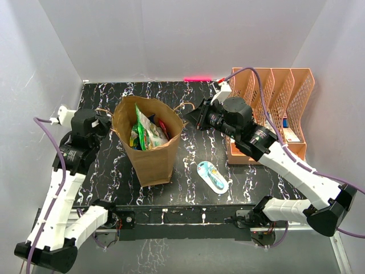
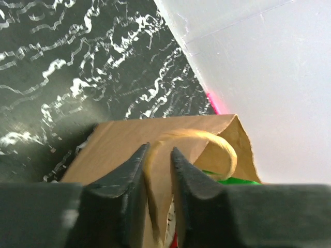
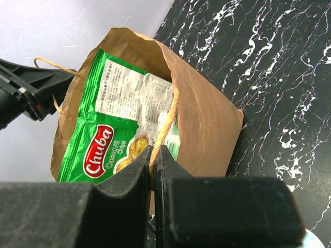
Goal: Take the snacks out of the paper bag
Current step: Adjust the paper bag at the center of the board.
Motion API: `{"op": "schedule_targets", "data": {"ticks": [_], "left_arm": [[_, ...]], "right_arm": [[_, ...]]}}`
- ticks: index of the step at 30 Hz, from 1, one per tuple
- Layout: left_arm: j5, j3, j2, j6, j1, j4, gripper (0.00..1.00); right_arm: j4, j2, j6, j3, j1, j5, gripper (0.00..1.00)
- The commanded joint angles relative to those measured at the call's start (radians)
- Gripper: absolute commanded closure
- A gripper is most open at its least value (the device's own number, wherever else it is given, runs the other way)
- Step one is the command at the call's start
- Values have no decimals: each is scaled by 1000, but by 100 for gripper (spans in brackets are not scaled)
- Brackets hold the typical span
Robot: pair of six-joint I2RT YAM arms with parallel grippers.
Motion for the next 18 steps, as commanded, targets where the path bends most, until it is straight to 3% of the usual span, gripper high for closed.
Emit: {"op": "schedule_targets", "data": {"ticks": [1, 3, 12, 18], "left_arm": [[-93, 35, 42, 63, 4, 62, 88], [-121, 75, 64, 119, 2, 64, 100], [-215, 386, 154, 504, 2, 174, 100], [-207, 486, 203, 718, 2, 250, 100]], "right_arm": [[46, -35, 11, 18, -4, -20, 92], [37, -24, 2, 28, -4, -37, 92], [50, 90, -25, 143, -3, -124, 92], [162, 240, 38, 264, -2, -204, 92]]}}
